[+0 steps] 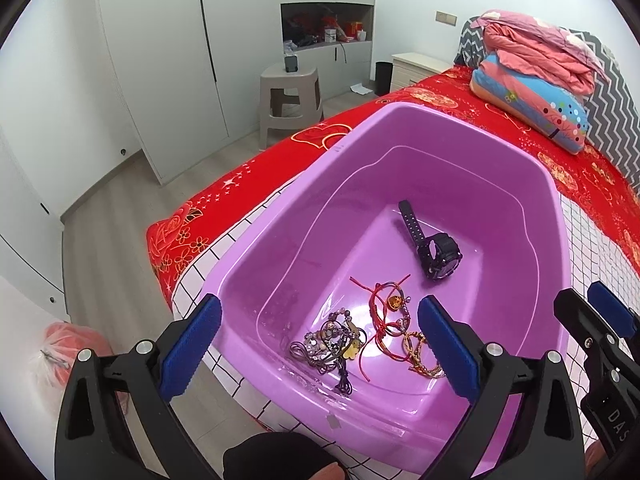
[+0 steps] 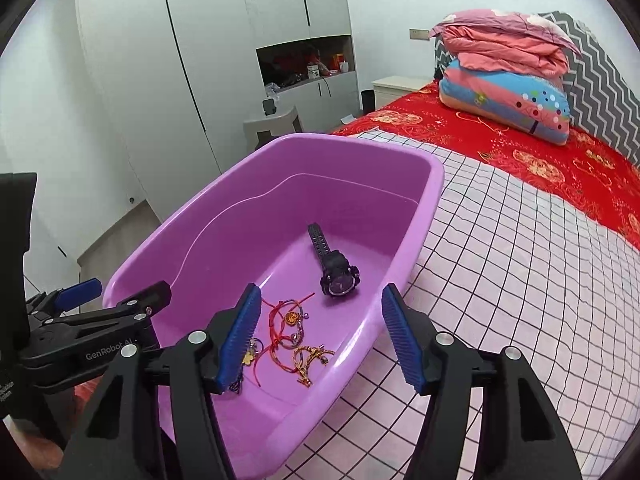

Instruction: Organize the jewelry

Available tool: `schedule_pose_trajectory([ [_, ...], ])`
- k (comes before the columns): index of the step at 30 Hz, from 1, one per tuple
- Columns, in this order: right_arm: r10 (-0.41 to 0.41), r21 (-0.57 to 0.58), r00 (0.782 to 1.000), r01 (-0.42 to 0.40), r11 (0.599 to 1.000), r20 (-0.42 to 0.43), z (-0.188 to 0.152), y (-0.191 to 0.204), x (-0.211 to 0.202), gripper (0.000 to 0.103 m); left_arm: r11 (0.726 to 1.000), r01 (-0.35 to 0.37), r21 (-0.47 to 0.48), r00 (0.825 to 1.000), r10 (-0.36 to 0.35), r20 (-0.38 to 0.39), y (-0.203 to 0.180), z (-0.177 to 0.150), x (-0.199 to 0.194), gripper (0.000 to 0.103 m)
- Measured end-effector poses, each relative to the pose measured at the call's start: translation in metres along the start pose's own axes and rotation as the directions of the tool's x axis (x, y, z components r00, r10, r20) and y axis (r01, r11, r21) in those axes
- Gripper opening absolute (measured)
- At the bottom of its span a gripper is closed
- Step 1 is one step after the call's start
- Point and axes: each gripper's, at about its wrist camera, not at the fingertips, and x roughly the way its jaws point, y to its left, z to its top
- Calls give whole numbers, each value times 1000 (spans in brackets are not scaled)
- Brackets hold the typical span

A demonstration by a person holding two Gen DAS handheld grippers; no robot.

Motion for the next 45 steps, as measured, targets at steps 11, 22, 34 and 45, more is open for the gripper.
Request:
schedule_pose_trajectory([
  [11, 3, 31, 999, -2, 1000, -39, -5, -4, -9, 64, 1000, -24, 20, 998, 22, 53, -7, -8, -26, 97],
  [22, 6, 48, 999, -4, 999, -50, -10, -6, -15, 64, 1000, -15, 22, 998, 13, 61, -10, -11, -33, 97],
  [34, 7, 48, 999, -5, 999, -50, -12, -5, -17, 64, 1000, -11, 18, 998, 10, 67, -10, -14, -36, 97],
  [45, 9, 42, 998, -7, 999, -56, -15, -1, -19, 64, 1000, -12, 18, 997, 10, 71, -10, -14, -38, 97],
])
